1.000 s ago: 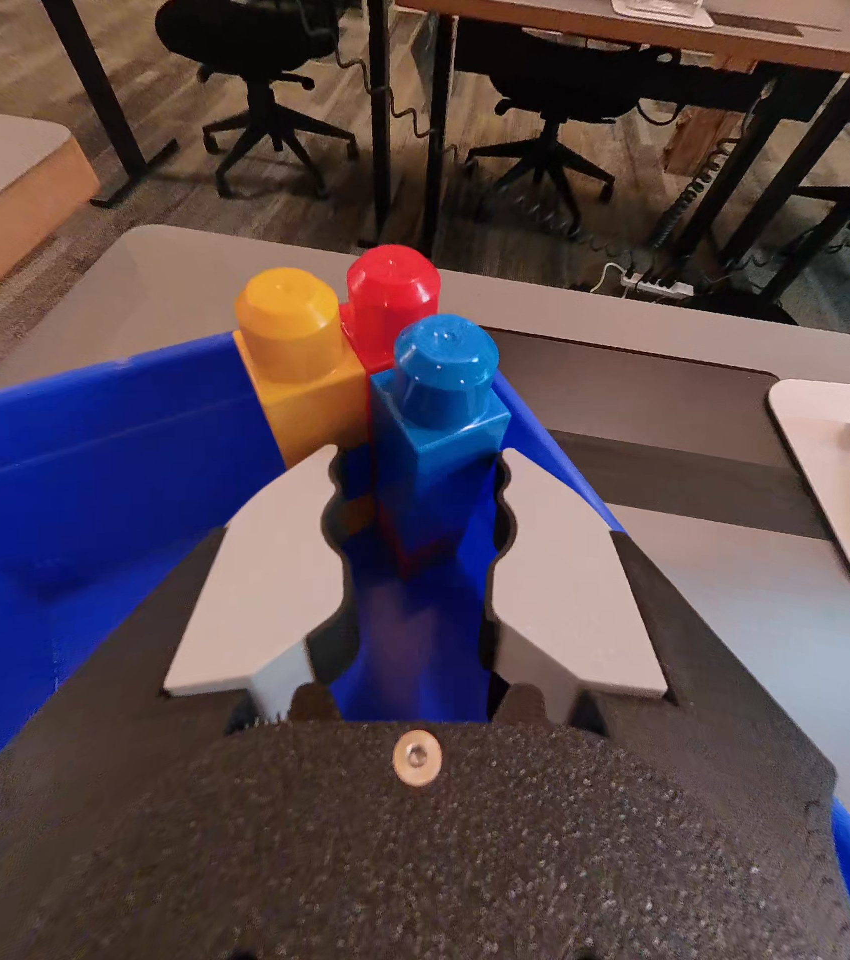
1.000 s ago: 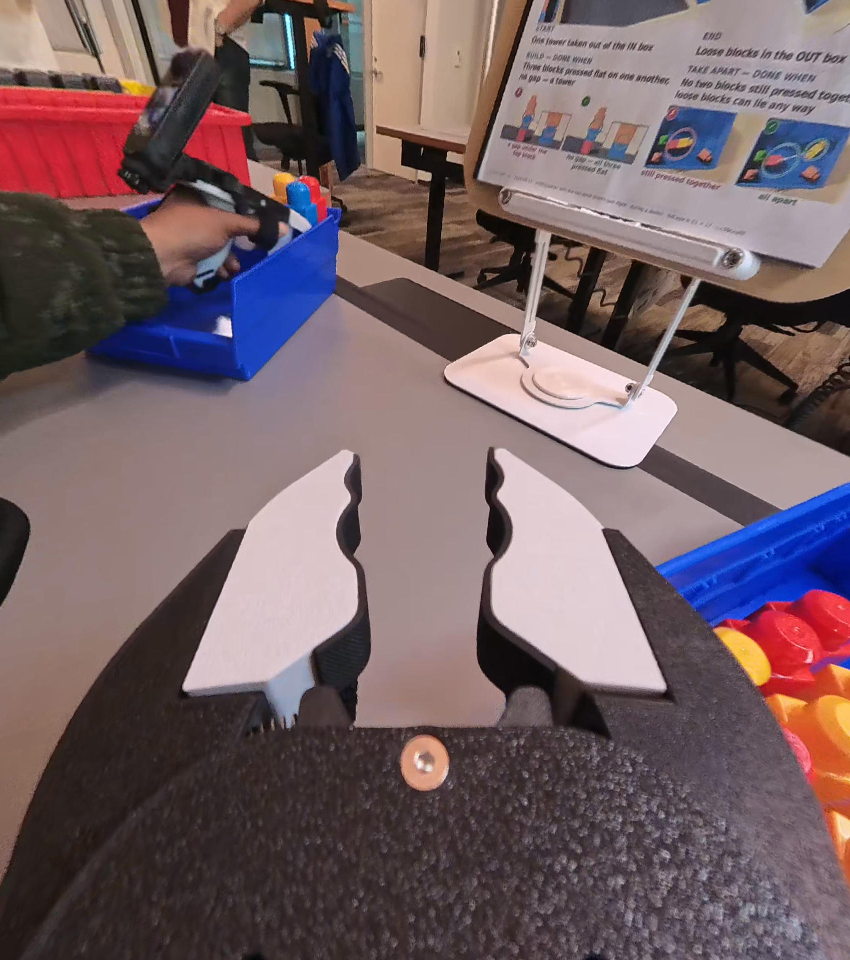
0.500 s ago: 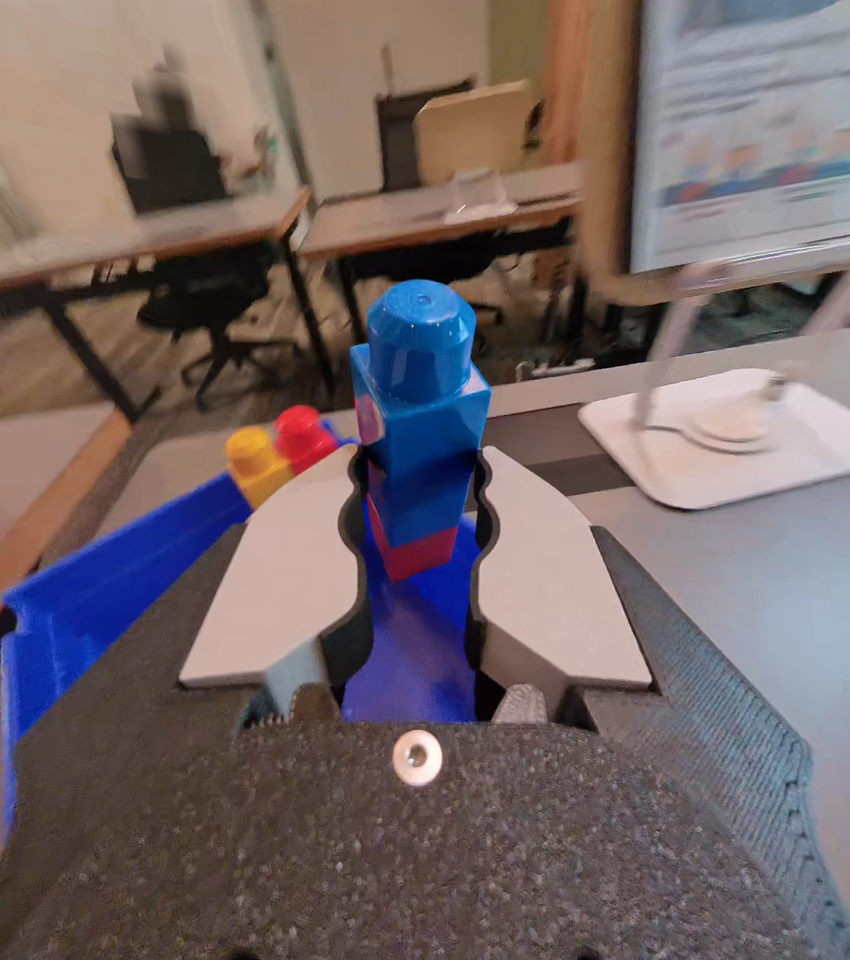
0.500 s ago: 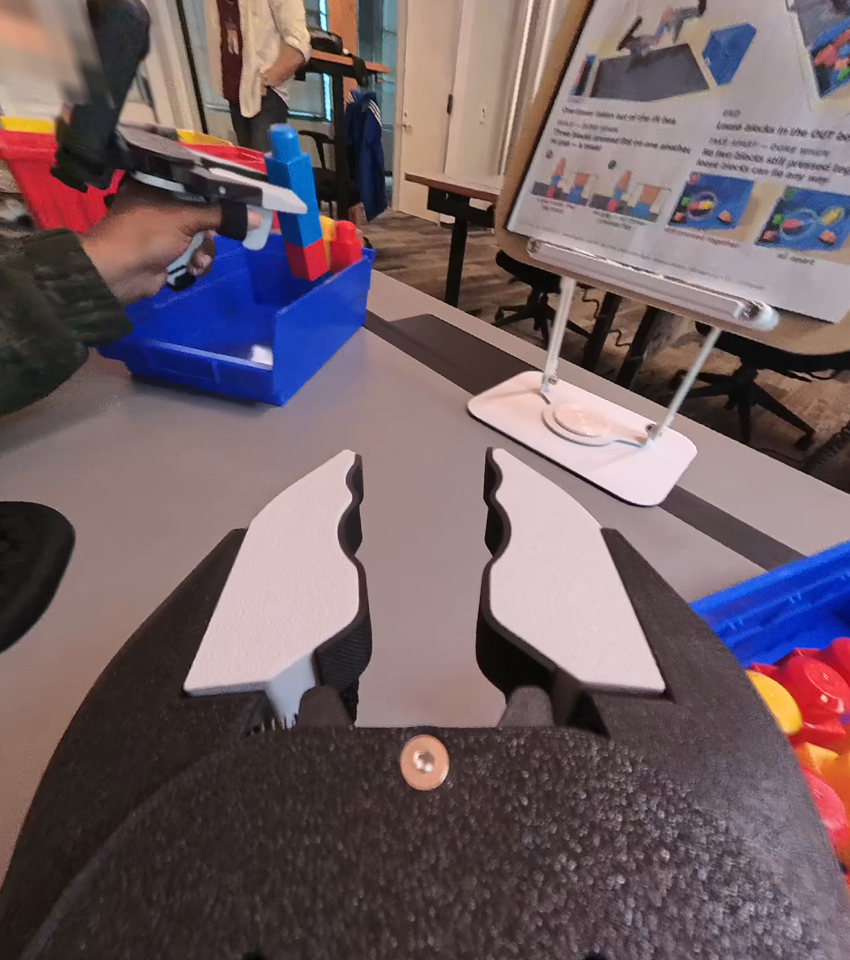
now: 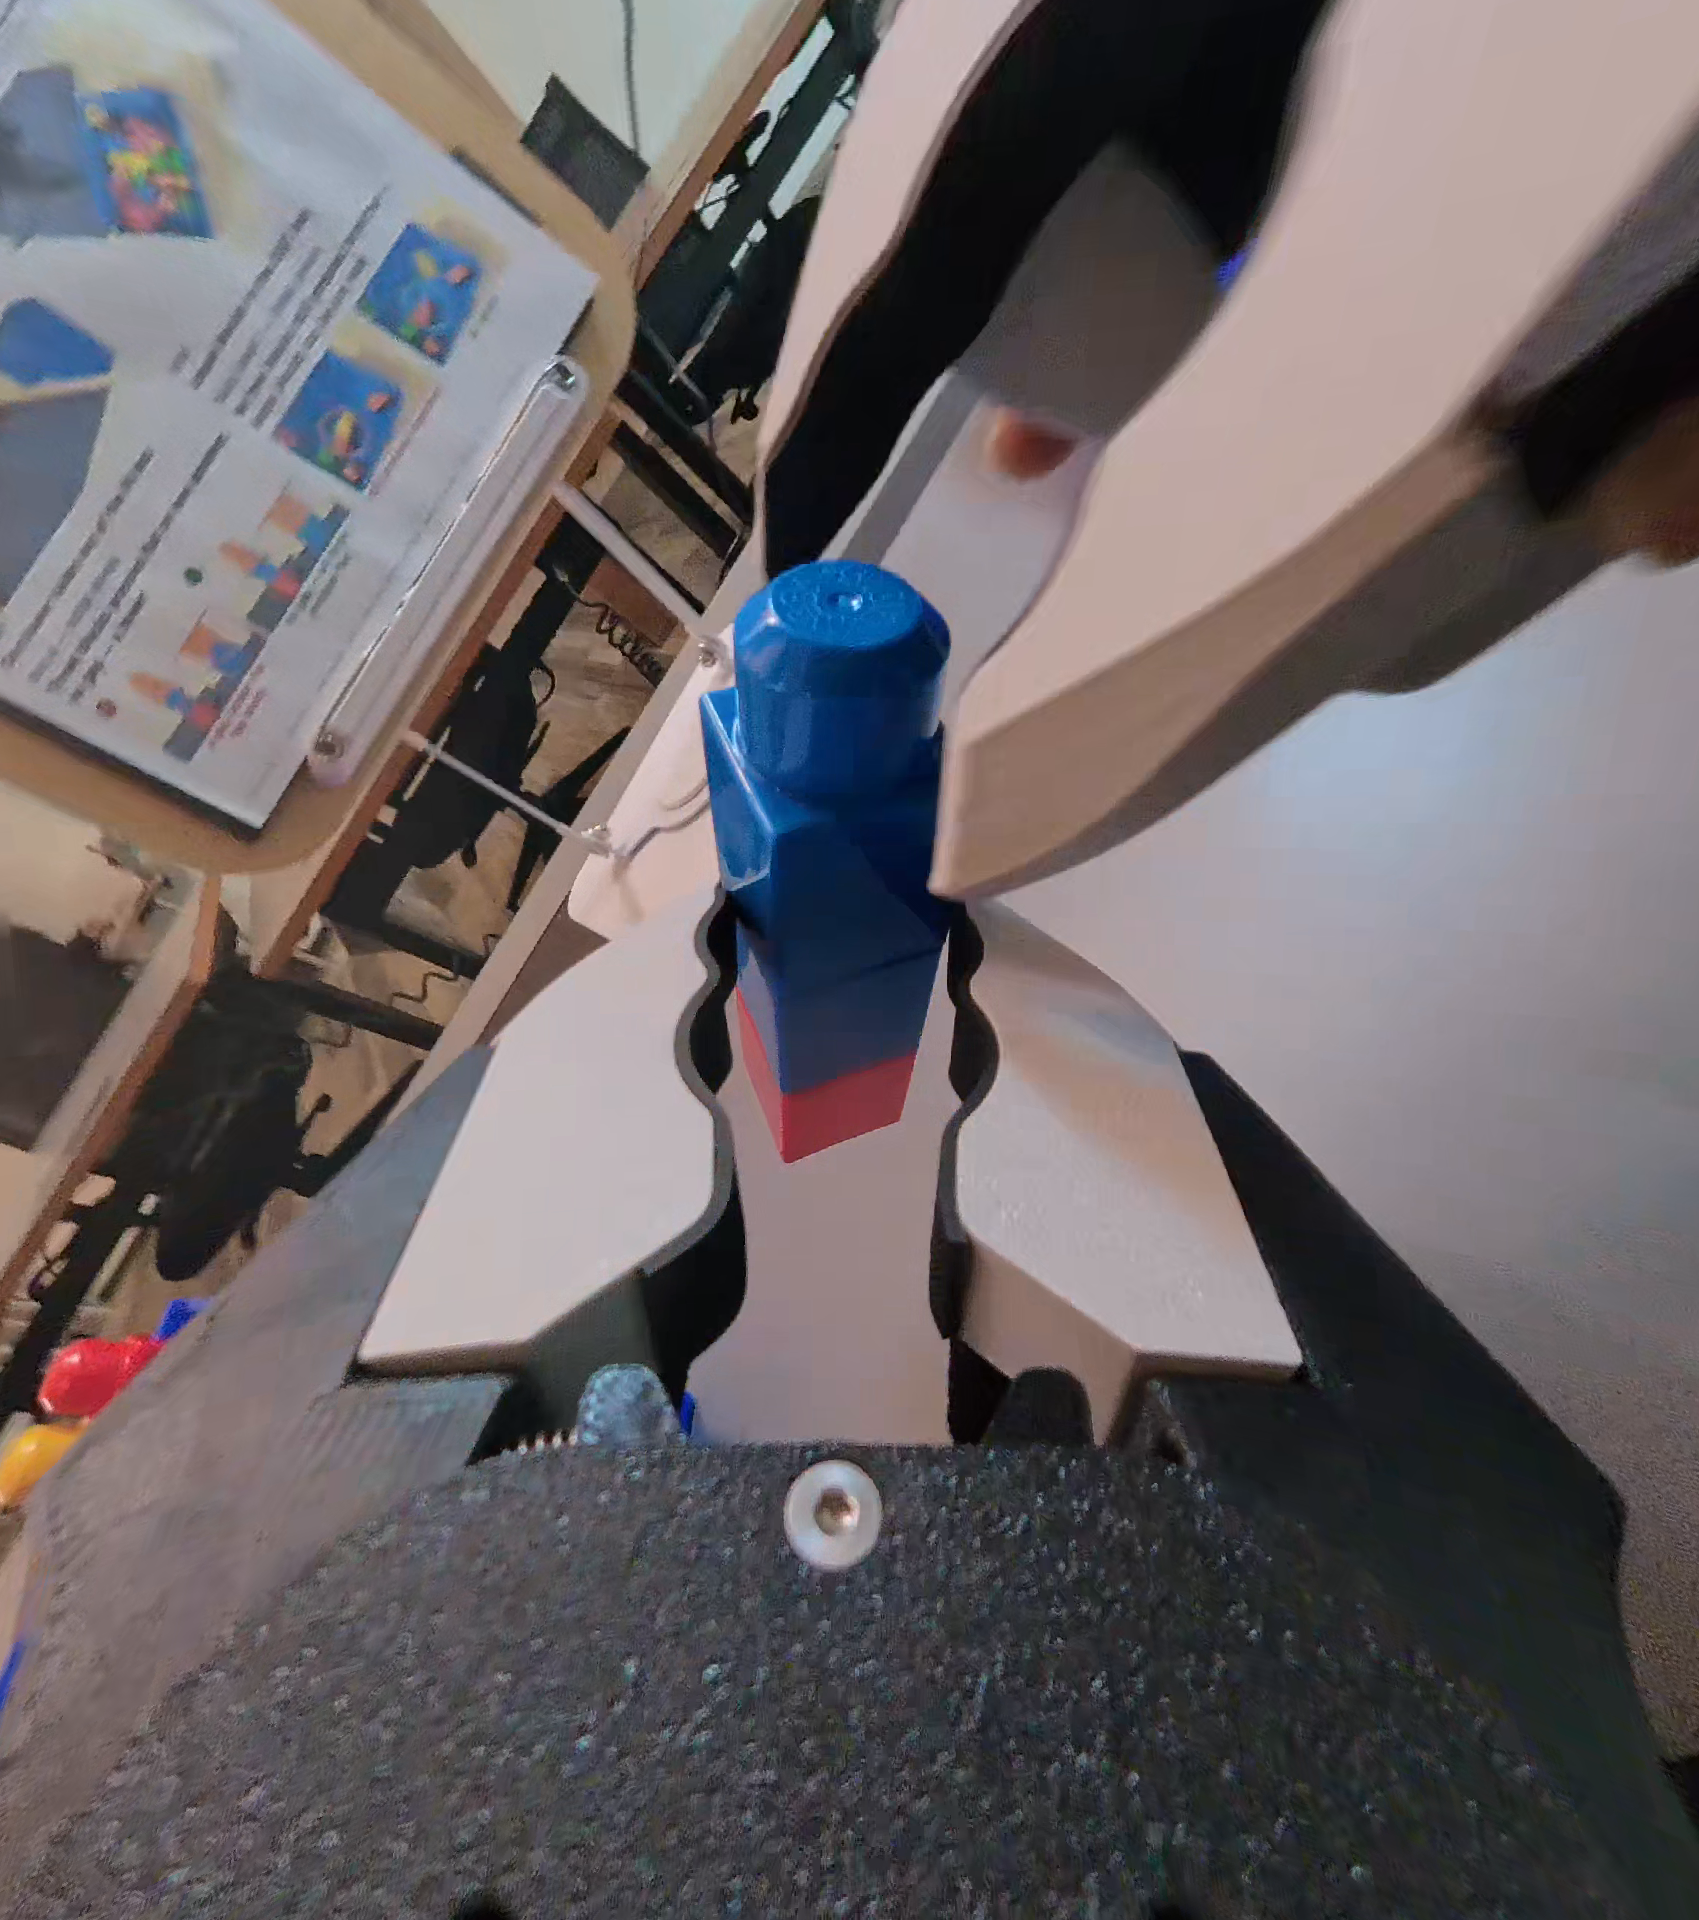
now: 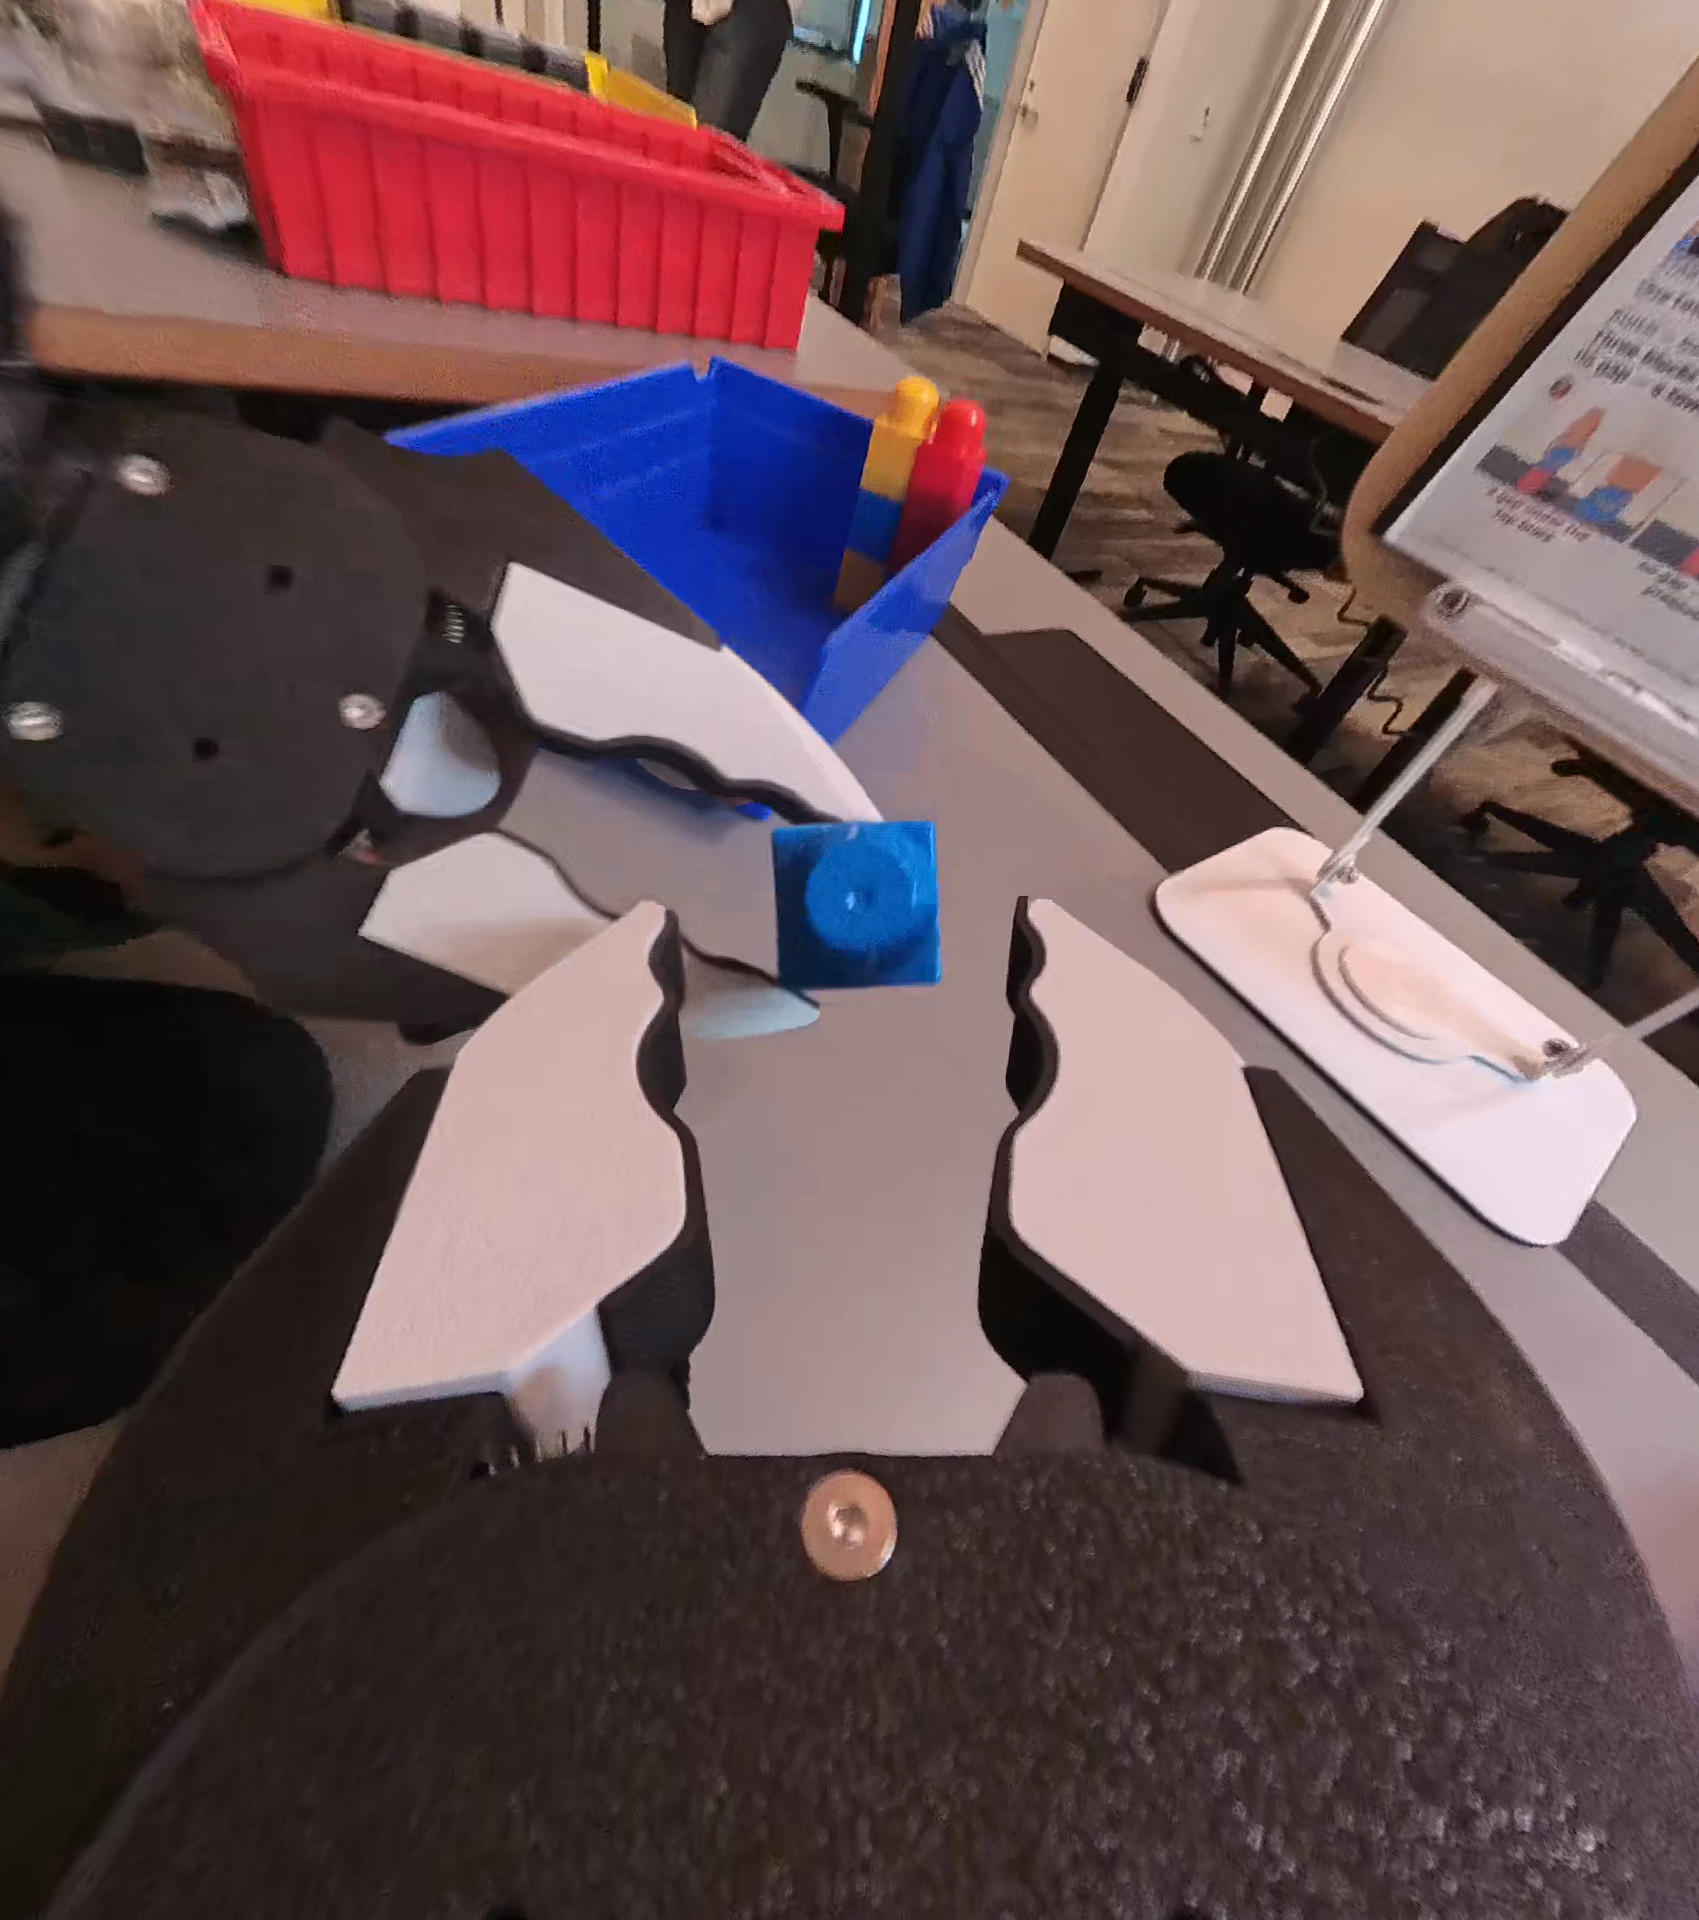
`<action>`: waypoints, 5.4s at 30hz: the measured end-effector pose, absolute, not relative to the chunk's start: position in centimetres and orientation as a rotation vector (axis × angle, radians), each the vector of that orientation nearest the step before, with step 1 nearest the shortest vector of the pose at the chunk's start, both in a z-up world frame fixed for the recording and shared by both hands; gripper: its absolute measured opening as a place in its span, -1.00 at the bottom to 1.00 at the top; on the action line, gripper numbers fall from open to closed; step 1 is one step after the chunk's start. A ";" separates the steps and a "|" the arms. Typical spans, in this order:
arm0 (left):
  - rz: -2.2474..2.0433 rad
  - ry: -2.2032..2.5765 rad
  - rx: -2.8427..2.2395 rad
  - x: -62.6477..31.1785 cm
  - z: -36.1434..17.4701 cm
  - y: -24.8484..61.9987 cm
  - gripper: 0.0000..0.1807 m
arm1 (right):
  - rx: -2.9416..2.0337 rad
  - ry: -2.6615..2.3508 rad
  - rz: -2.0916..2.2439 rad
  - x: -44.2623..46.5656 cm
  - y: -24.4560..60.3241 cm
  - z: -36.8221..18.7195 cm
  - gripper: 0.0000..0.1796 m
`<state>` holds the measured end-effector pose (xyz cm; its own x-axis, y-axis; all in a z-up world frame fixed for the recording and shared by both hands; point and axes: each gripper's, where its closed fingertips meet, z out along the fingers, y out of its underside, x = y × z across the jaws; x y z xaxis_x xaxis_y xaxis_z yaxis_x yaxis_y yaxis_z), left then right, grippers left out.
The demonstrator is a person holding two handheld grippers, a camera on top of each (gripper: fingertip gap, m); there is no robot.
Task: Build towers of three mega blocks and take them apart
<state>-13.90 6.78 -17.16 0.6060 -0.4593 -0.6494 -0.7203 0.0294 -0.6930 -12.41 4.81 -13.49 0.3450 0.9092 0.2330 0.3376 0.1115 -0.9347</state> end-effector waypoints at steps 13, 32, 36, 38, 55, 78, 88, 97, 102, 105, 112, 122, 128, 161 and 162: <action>-0.136 1.135 -1.494 -11.4 -17.8 4.6 -0.28 | -1.393 -1.511 0.677 -8.9 3.8 -15.8 -0.61; -0.487 1.269 -1.506 -10.6 -19.4 1.5 -0.52 | -1.267 -1.607 0.871 -7.8 0.7 -14.7 -0.62; -0.513 1.204 -1.481 -11.6 -17.7 1.9 -0.42 | -1.289 -1.613 0.870 -7.5 1.0 -15.2 -0.62; -0.551 1.192 -1.464 -11.7 -17.2 1.7 -0.36 | -1.299 -1.620 0.878 -7.5 1.1 -15.6 -0.62; -0.687 1.328 -1.547 -9.3 -18.7 -0.9 -0.60 | -1.242 -1.642 1.050 -8.5 -1.0 -15.5 -0.63; -0.651 1.153 -1.576 -13.2 -17.2 1.8 -0.60 | -1.529 -1.234 0.386 6.1 14.4 -3.6 -0.67; -0.635 1.093 -1.533 -13.1 -16.7 2.3 -0.60 | -2.587 -0.976 -0.251 21.6 29.7 -21.6 -0.67; -0.663 1.133 -1.530 -12.0 -17.1 1.6 -0.60 | -2.834 -0.856 0.294 18.8 27.4 -25.0 -0.66; -0.668 1.146 -1.528 -11.5 -17.4 1.3 -0.60 | -2.719 -0.870 0.380 17.8 27.3 -23.4 -0.52; -0.677 1.145 -1.524 -11.1 -17.5 1.3 -0.60 | -2.375 -0.970 0.398 14.5 27.4 -18.3 -0.45; -0.723 1.159 -1.502 -10.0 -17.5 0.6 -0.60 | -1.602 -1.560 0.703 -1.8 9.0 -11.9 -0.37; -0.742 1.227 -1.452 -8.6 -17.9 -0.9 -0.60 | -1.456 -1.783 0.892 -10.2 -1.5 -16.7 -0.68; -0.649 1.266 -1.520 -9.5 -19.2 0.0 -0.55 | -1.455 -1.736 0.921 -8.8 -0.4 -15.2 -0.68; -0.722 1.196 -1.573 -10.0 -19.8 0.7 -0.60 | -2.914 -0.897 0.041 22.3 25.4 -24.8 -0.66; -0.720 1.194 -1.569 -9.9 -19.8 0.7 -0.60 | -2.890 -0.882 0.083 21.9 25.5 -24.3 -0.63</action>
